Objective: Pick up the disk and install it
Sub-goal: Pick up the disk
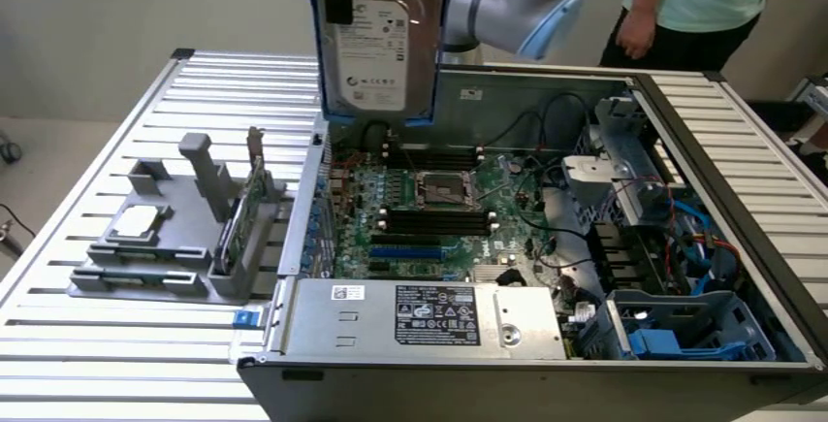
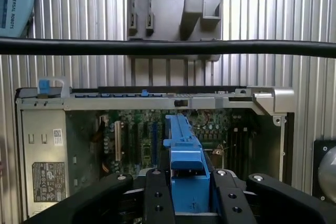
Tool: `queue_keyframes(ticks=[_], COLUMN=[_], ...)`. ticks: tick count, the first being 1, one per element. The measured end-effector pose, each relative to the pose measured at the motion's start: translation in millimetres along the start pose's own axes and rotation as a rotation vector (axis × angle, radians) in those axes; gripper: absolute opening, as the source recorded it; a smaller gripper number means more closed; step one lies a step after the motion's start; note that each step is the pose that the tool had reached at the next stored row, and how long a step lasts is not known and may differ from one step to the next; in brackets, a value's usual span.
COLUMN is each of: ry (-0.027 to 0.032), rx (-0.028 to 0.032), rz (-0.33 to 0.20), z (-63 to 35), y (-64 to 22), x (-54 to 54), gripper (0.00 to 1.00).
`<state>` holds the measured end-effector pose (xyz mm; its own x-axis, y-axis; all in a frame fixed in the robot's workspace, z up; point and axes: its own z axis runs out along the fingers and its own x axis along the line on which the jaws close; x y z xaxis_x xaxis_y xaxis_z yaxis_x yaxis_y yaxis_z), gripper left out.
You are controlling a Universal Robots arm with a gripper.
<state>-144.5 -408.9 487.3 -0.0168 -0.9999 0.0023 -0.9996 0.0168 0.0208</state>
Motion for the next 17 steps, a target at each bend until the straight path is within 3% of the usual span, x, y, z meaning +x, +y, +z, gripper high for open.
queue_keyframes(ticks=[17], ry=[-0.0001], rx=[-0.0008], rz=[0.0], z=[-1.5], y=[-77.7], x=[24.0], gripper=[0.33])
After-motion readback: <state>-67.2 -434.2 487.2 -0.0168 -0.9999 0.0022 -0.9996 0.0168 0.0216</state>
